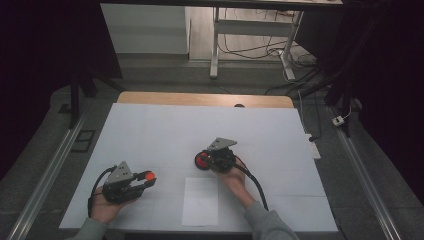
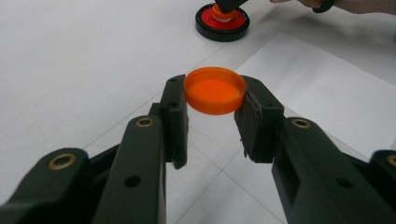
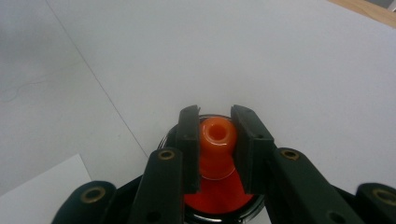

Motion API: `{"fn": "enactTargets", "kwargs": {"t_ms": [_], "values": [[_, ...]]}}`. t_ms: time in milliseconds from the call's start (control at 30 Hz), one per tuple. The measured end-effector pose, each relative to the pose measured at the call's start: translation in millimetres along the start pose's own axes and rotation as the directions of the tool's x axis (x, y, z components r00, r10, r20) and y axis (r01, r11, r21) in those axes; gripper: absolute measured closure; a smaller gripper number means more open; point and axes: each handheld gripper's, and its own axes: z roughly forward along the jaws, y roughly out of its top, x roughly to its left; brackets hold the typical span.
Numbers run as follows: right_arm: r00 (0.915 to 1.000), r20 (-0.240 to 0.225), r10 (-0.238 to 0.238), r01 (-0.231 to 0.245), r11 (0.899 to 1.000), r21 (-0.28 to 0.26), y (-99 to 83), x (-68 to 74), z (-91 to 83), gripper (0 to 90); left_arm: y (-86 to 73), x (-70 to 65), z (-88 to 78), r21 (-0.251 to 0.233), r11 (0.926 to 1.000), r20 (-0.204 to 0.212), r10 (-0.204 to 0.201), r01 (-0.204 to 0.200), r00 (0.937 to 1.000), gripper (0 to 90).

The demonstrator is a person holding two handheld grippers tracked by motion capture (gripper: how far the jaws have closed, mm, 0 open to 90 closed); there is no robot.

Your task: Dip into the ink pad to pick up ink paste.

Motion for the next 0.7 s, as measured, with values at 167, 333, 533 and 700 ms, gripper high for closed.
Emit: {"fn": "enactTargets", "kwargs": {"t_ms": [167, 333, 533, 700], "values": [[0.9999, 0.009, 0.008, -0.008, 0.999, -0.044, 2.4, -3.6, -6.4, 72.4, -0.3, 1.1, -1.0, -0.002, 1.0000, -0.002, -0.002, 0.002, 1.0000, 65.4], [0.9994, 0.004, 0.035, -0.034, 0.993, -0.112, 8.5, -9.1, -20.6, 72.4, -0.3, 1.0, -0.6, -0.001, 1.0000, -0.002, -0.002, 0.002, 1.0000, 65.3], [0.9993, -0.004, 0.037, -0.037, 0.991, -0.131, 10.6, -10.9, -25.5, 72.4, -0.1, 0.6, -0.8, -0.001, 1.0000, -0.002, -0.002, 0.002, 1.0000, 65.3], [0.9994, -0.017, 0.031, -0.033, 0.992, -0.121, 9.8, -9.5, -22.0, 72.4, -0.2, 1.0, -1.0, -0.003, 1.0000, -0.001, -0.002, 0.002, 1.0000, 65.3]]}}
